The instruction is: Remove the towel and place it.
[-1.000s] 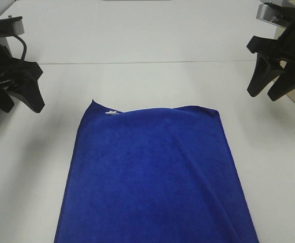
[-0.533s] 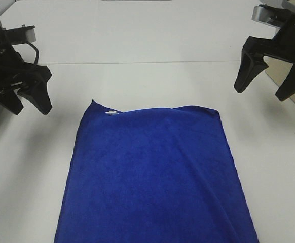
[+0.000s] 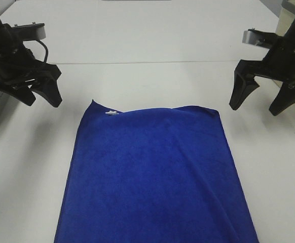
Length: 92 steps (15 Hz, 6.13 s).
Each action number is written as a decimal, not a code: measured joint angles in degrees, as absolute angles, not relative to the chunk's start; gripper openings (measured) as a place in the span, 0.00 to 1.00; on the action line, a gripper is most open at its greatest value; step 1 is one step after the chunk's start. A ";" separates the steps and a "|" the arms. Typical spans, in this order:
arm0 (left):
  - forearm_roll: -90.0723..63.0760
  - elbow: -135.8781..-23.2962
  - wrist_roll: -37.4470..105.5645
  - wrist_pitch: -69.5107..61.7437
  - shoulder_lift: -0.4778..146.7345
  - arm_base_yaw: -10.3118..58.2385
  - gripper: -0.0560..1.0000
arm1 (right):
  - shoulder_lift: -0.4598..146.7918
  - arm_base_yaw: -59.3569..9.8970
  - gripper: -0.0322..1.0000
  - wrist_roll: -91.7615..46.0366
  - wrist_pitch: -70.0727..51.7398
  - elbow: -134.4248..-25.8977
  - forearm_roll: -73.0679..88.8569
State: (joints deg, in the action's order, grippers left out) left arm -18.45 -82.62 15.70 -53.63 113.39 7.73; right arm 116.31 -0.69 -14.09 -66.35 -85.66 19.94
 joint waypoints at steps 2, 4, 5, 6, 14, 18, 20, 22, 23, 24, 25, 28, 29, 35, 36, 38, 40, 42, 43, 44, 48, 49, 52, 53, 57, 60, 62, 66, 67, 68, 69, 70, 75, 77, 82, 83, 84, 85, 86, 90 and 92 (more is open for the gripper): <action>-18.56 -87.49 15.76 -53.63 117.91 7.73 0.67 | 119.69 -0.69 0.97 -14.50 -63.83 -85.66 20.57; -18.62 -91.33 15.76 -53.92 122.50 7.73 0.67 | 122.73 -0.69 0.97 -14.84 -63.14 -86.86 20.74; -18.79 -92.82 15.76 -54.09 124.62 7.73 0.67 | 124.33 -0.69 0.97 -15.24 -62.91 -88.46 21.03; -18.96 -93.68 15.76 -54.26 126.28 7.73 0.67 | 125.65 -0.69 0.97 -15.58 -62.57 -90.41 21.66; -24.81 -94.60 18.45 -53.57 132.24 7.73 0.67 | 130.23 -0.69 0.97 -17.13 -60.96 -95.11 24.92; -26.01 -94.82 19.14 -53.51 132.58 7.73 0.67 | 130.23 -0.69 0.97 -17.42 -60.50 -95.17 25.15; -26.13 -94.82 19.19 -53.51 132.58 7.73 0.67 | 130.23 -0.69 0.97 -17.48 -59.93 -95.17 25.27; -26.53 -94.88 19.19 -53.46 132.81 7.73 0.67 | 130.23 -0.69 0.97 -18.68 -59.24 -95.17 26.36; -27.04 -94.94 19.19 -53.40 132.81 7.73 0.67 | 130.23 -0.69 0.97 -19.19 -59.24 -95.17 27.27; -27.56 -94.94 19.19 -53.17 132.93 7.73 0.67 | 130.29 -0.69 0.97 -19.94 -59.19 -95.17 28.13; -28.02 -94.94 19.19 -52.88 132.98 7.73 0.67 | 130.81 -0.69 0.97 -20.17 -59.13 -95.23 28.53; -28.76 -94.94 19.19 -52.48 132.98 7.73 0.67 | 132.01 -0.69 0.97 -20.40 -59.42 -95.34 29.45; -28.82 -94.94 19.19 -52.48 133.04 7.73 0.67 | 132.01 -0.69 0.97 -20.40 -59.42 -95.34 29.51; -30.60 -94.94 19.19 -52.20 133.04 7.73 0.67 | 132.07 -0.74 0.97 -20.40 -58.96 -95.34 29.74; -30.94 -94.94 19.31 -52.20 133.04 7.73 0.67 | 132.07 -0.80 0.97 -20.40 -58.67 -95.34 29.91; -32.03 -94.94 20.05 -51.57 133.21 8.19 0.67 | 132.12 -2.18 0.96 -20.51 -56.72 -95.34 30.19; -32.95 -94.94 20.97 -50.08 133.27 9.80 0.67 | 132.41 -4.93 0.96 -20.86 -54.60 -95.51 30.77; -33.58 -94.94 21.60 -48.59 133.38 11.92 0.67 | 133.04 -7.39 0.95 -21.08 -53.74 -95.97 31.46; -33.80 -94.94 21.72 -47.67 133.50 12.66 0.67 | 133.33 -7.79 0.95 -21.26 -53.63 -96.14 31.74; -33.98 -95.45 21.72 -47.56 133.84 13.06 0.67 | 133.38 -8.08 0.94 -21.37 -53.63 -96.26 31.80; -34.43 -95.74 21.72 -47.27 134.24 13.58 0.56 | 133.61 -8.19 0.81 -21.60 -53.29 -96.31 29.74; -34.38 -95.74 21.72 -46.98 134.36 13.58 0.49 | 133.61 -8.19 0.75 -21.60 -53.00 -96.31 28.82; -33.40 -95.74 21.72 -45.55 134.53 13.58 0.23 | 134.13 -8.19 0.41 -21.60 -52.48 -96.31 27.79; -33.35 -95.74 21.77 -44.81 134.53 13.58 0.14 | 134.42 -8.19 0.27 -21.60 -51.91 -96.26 27.79; -32.89 -95.74 22.17 -42.63 134.53 13.58 0.06 | 134.65 -8.19 0.05 -23.32 -51.68 -96.26 27.79; -32.83 -95.74 22.17 -41.25 134.53 13.58 0.06 | 134.76 -8.19 0.05 -23.43 -51.62 -97.75 27.10; -32.83 -95.74 22.17 -40.39 134.53 13.58 0.06 | 134.87 -8.19 0.05 -23.49 -51.22 -99.92 25.73; -32.77 -97.46 22.23 -35.70 134.53 13.58 0.06 | 134.59 -8.19 0.05 -23.78 -50.94 -105.88 23.95; -32.77 -98.32 22.29 -34.21 134.53 13.58 0.06 | 134.53 -8.19 0.05 -24.58 -50.53 -108.29 23.43; -32.77 -98.78 22.35 -32.31 134.53 13.58 0.06 | 134.47 -8.19 0.05 -24.64 -50.42 -108.98 23.32; -32.83 -98.84 22.35 -30.08 134.53 13.58 0.06 | 134.47 -8.19 0.05 -24.81 -49.96 -110.12 23.26; -32.83 -98.84 22.35 -25.04 134.53 13.58 0.06 | 134.47 -8.19 0.05 -24.87 -47.50 -111.67 22.92; -32.83 -98.89 25.04 -9.45 134.53 13.64 0.06 | 134.47 -8.25 0.05 -24.87 -35.35 -112.01 22.92; -32.83 -98.89 26.93 -5.73 134.53 13.69 0.06 | 134.47 -8.54 0.05 -25.10 -31.34 -112.01 22.98; -32.43 -98.89 28.53 2.01 134.53 13.69 0.06 | 134.59 -8.82 0.05 -31.05 -24.12 -112.01 27.50; -31.23 -99.01 28.65 3.15 134.53 13.69 0.06 | 134.70 -8.82 0.05 -32.54 -22.69 -112.01 28.88; -29.62 -99.92 28.71 3.27 134.65 13.69 0.06 | 134.76 -8.82 0.05 -33.52 -21.72 -112.01 29.56; -28.36 -101.59 28.76 3.27 135.28 13.69 0.06 | 134.82 -8.82 0.05 -34.03 -20.74 -112.01 29.85; -27.39 -104.74 28.76 3.04 137.17 13.69 0.06 | 135.33 -8.82 0.05 -35.24 -18.85 -112.01 30.71; -27.33 -105.77 28.76 2.86 139.34 13.69 0.06 | 138.03 -8.82 0.05 -36.55 -17.30 -112.01 30.94; -27.16 -105.83 28.76 3.32 140.15 13.69 0.06 | 139.46 -8.82 0.05 -36.73 -15.93 -112.01 30.94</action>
State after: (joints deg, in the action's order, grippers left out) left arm -27.16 -105.83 28.76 3.32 140.15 13.69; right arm 139.46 -8.82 -36.73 -15.93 -112.01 30.94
